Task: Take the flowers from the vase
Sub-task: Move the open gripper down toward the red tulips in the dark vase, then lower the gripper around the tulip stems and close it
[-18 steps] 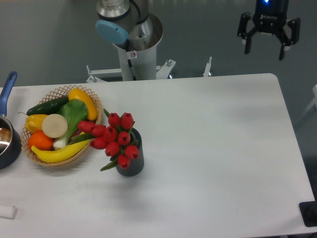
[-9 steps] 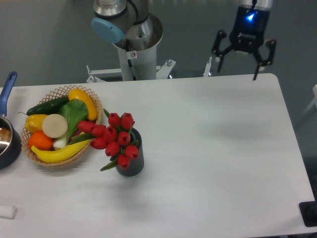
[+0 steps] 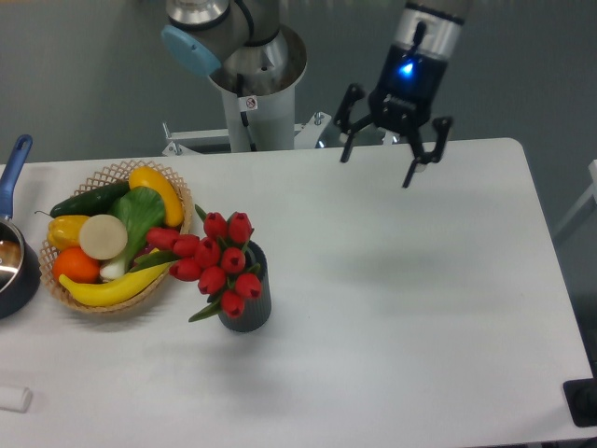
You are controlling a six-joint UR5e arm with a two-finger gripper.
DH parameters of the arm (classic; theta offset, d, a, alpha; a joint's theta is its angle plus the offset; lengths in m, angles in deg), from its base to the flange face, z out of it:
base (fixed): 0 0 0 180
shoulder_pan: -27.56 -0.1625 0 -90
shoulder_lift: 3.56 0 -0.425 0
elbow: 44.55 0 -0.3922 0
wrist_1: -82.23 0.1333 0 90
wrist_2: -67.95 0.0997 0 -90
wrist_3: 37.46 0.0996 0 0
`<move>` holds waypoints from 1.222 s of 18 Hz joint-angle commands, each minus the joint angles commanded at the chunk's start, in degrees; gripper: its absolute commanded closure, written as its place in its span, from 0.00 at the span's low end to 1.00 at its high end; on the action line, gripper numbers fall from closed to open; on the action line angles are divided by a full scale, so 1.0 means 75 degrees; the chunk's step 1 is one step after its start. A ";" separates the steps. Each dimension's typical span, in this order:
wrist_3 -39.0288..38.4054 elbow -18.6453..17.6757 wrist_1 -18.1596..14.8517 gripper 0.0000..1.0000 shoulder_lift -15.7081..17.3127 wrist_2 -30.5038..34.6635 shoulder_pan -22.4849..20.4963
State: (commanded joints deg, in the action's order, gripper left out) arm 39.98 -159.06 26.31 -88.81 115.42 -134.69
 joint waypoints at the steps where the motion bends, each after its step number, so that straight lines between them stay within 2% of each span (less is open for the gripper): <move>1: -0.0047 -0.0141 0.0177 0.00 0.0000 -0.0129 0.0106; 8: -0.0059 -0.0143 0.0226 0.00 -0.0293 -0.1125 0.0423; 17: -0.0070 -0.0026 0.0249 0.00 -0.0937 -0.1114 0.1114; 22: -0.0012 0.0033 0.0296 0.00 -0.1101 -0.1114 0.1302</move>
State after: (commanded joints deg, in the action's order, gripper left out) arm 39.89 -158.81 28.53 -97.07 107.06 -124.93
